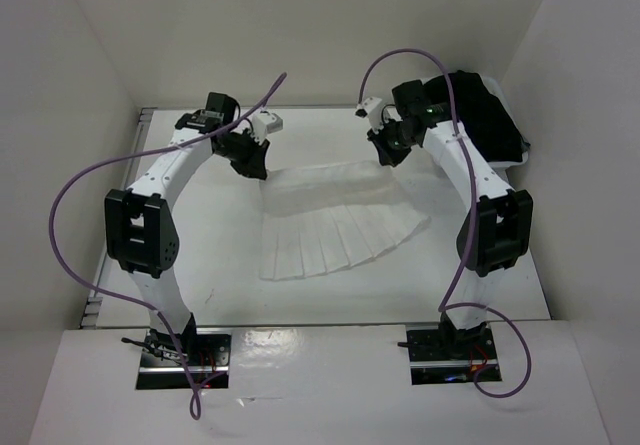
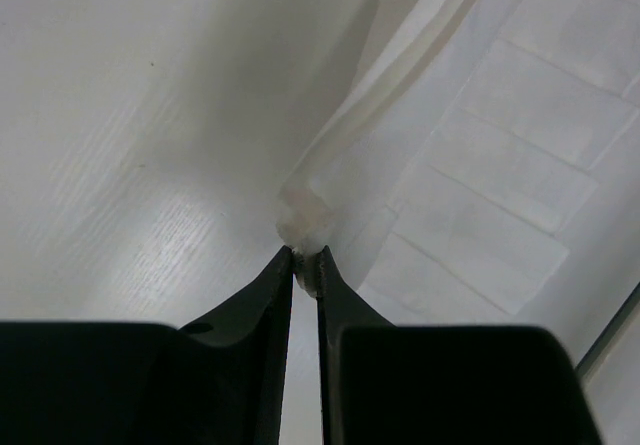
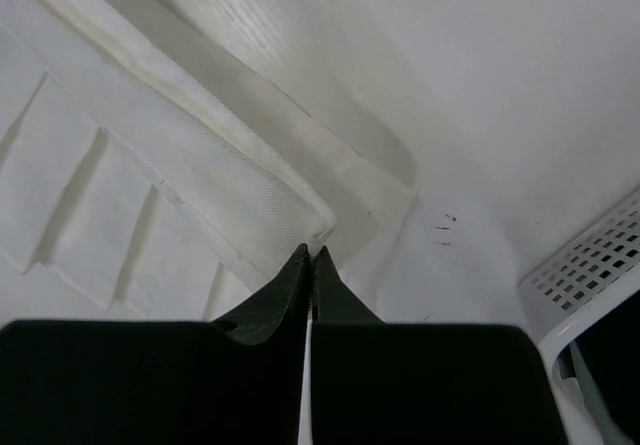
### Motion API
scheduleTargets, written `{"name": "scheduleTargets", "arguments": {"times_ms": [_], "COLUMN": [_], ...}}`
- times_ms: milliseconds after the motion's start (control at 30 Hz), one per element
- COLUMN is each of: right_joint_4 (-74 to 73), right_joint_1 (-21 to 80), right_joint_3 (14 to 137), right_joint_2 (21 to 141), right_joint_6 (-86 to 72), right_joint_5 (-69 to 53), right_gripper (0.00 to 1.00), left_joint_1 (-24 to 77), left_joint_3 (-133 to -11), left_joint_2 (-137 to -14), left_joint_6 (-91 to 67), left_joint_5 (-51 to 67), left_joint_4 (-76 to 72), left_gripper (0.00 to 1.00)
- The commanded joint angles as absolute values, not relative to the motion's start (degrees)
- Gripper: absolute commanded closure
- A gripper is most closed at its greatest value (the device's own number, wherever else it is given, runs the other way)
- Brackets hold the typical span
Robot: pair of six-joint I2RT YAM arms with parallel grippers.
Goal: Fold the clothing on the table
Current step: Fold the skirt
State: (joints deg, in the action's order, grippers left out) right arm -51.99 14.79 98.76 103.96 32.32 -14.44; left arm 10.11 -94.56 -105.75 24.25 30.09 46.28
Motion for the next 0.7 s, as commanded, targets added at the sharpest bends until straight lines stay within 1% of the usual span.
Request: {"name": "scheduleTargets", "arguments": {"times_ms": [0,167,267,367,400,500,667], "right_joint_4": [-57.64,-63.46,-60.12,-54.24,-49.97,-45.54,-38.85], "right_joint_1": [14.15,14.15,14.15,14.15,14.15,14.67,15.73], "right_joint_3": [98.26,98.79,98.17,98.96,98.96,101.86,109.15], "right_joint_2": [100.72,101.95,101.95,103.09,103.1,104.49,107.57], "right_joint_6": [38.14,42.71,40.53,35.27,33.07,26.82,22.24], "right_joint_5": [-11.6,-14.15,-12.75,-11.34,-10.82,-8.54,-2.65], "right_gripper": [1.0,1.0,1.0,1.0,1.0,1.0,1.0], "left_joint_1": [9.76,11.69,12.48,10.82,10.2,9.4,8.88], "left_joint_3": [-92.91,-90.44,-89.13,-89.9,-91.39,-93.77,-99.13], "left_joint_2": [-103.8,-104.33,-104.33,-104.33,-104.33,-104.33,-104.85], "left_joint_6": [29.97,34.89,33.67,31.04,29.37,26.55,19.96], "left_joint_5": [29.27,30.67,29.0,28.48,28.48,25.85,19.97], "left_joint_4": [51.32,56.95,55.38,52.3,51.42,48.17,41.85], "left_gripper": [0.99,0.99,0.99,0.99,0.99,0.99,0.99]}}
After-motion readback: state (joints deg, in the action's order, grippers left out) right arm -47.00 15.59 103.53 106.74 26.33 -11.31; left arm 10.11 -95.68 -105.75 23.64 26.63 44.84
